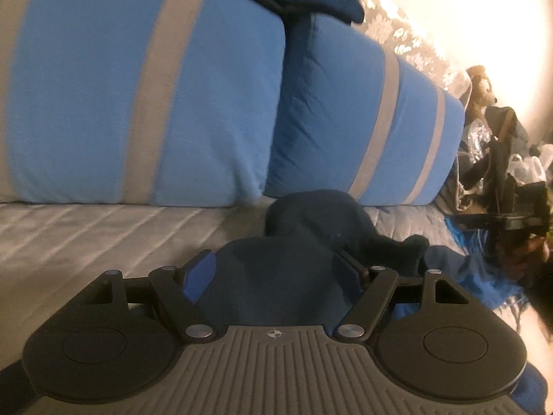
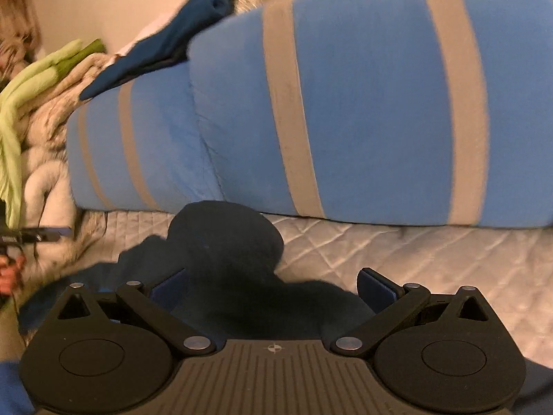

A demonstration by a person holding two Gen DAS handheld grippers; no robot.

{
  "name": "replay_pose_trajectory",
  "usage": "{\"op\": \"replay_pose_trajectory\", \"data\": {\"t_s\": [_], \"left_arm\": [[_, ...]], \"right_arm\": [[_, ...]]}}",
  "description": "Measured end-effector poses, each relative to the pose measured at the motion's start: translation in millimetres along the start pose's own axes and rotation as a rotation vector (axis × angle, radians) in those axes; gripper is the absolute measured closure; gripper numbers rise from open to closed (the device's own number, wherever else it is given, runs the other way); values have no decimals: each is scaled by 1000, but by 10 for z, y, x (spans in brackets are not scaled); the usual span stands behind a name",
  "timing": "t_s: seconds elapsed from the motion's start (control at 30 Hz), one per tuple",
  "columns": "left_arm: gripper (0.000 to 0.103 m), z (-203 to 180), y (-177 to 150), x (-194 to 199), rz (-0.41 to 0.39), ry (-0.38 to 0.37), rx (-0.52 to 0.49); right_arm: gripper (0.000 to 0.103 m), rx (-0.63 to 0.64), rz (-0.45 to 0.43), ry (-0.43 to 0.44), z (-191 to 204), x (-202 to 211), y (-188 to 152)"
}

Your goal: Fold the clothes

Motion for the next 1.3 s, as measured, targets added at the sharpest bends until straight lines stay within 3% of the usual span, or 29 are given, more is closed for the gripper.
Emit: {"op": "replay_pose_trajectory", "data": {"t_s": [0.13, 0.33, 0.5, 0.53, 0.6, 0.63, 0.7, 0.73, 0.8, 0.83, 0.9, 0.97, 1.0, 1.07, 1.13, 1.3], "left_arm": [[29, 64, 81, -585, 46, -54, 56], [30, 221, 114, -1288, 94, -178, 240], [32, 259, 17, -1660, 171, -188, 307], [39, 266, 0, -1709, 182, -189, 317], [68, 291, -20, -1748, 184, -180, 355], [87, 294, -21, -1747, 182, -170, 373], [88, 209, 65, -1647, 128, -129, 318], [89, 143, 127, -1566, 86, -92, 261], [88, 4, 230, -1411, 7, -7, 144], [86, -66, 259, -1374, -6, 34, 85], [79, -171, 268, -1355, 24, 98, -5], [64, -197, 242, -1288, 58, 135, -58], [61, -186, 225, -1203, 52, 153, -79], [49, -102, 224, -991, 14, 147, -90], [41, 63, 196, -751, -3, 114, -76], [40, 539, -5, -326, 65, 194, -97]], "right_arm": [[0, -80, 38, 30, -60, -578, 130], [0, -261, 109, 115, -177, -1373, 181], [0, -370, 186, 132, -282, -1830, 88], [0, -380, 199, 124, -293, -1890, 71], [2, -397, 200, 121, -300, -1964, 49], [8, -405, 187, 124, -290, -1974, 54], [76, -412, 171, 122, -244, -1981, 74], [77, -392, 148, 110, -191, -1961, 103], [80, -231, 34, 105, 62, -1828, 193], [80, -152, -22, 93, 194, -1761, 215], [69, -41, -86, 33, 397, -1709, 226], [32, 27, -119, -53, 496, -1685, 224], [19, 44, -136, -75, 498, -1645, 227], [7, 59, -153, -90, 450, -1522, 223], [5, 76, -162, -117, 371, -1390, 207], [3, 106, -152, -251, 50, -1040, 70]]}}
Point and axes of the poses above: each gripper's, at about its wrist camera, not at the fingertips, and x roughly against the way its jaws point, z to its left, y to its top, the point moved 3 cm from there along -x, roughly the way its jaws point, and after that the axes turned 10 degrees about -x, right-handed, at the moved point
